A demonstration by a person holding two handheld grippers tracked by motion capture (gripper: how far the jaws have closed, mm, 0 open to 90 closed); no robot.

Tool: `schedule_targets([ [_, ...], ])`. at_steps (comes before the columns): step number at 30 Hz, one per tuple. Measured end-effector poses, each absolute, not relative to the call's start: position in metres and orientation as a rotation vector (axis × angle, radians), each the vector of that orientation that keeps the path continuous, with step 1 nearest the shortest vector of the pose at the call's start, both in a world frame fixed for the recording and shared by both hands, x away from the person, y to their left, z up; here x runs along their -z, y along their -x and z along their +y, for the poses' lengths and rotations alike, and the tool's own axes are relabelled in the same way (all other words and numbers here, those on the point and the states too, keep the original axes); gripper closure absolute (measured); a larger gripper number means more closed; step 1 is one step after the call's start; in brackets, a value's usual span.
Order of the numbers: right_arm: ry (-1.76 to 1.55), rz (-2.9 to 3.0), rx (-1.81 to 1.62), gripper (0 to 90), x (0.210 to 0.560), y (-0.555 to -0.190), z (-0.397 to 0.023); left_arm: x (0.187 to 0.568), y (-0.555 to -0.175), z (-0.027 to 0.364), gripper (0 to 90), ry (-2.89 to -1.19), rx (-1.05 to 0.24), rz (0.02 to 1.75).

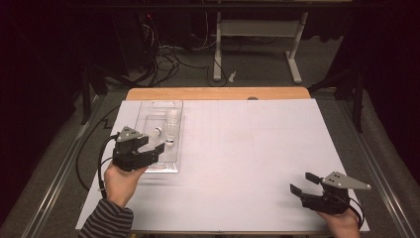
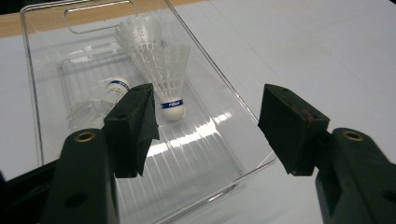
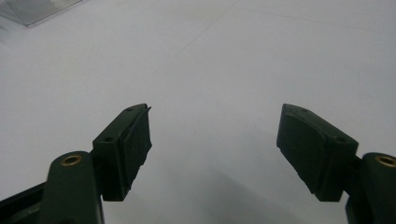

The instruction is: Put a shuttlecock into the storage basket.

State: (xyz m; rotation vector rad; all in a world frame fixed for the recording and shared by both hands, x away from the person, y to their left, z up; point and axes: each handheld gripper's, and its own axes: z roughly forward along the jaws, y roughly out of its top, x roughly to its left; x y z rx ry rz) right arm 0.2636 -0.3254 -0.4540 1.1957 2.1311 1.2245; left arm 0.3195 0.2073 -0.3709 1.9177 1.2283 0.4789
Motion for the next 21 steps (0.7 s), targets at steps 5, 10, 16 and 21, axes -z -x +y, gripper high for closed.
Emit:
schedule_targets([
  [5, -1.193, 2.133, -1.221, 26.6, 0.454, -0.263, -0.325, 0.372, -0.314, 0.207, 37.4, -1.919, -0.479, 1.219],
  [10, -1.193, 2.132, -1.223, 26.6, 0.454, -0.263, -0.325, 0.372, -0.311, 0.209, 37.3, -1.916, -0.480, 1.216],
  [16, -1.193, 2.133, -1.223, 26.6, 0.454, -0.263, -0.325, 0.375, -0.307, 0.211, 37.2, -1.906, -0.478, 1.217],
  [21, -1.194, 2.134, -1.221, 26.6, 0.454, -0.263, -0.325, 0.375, -0.304, 0.213, 37.1, -1.901, -0.480, 1.215],
])
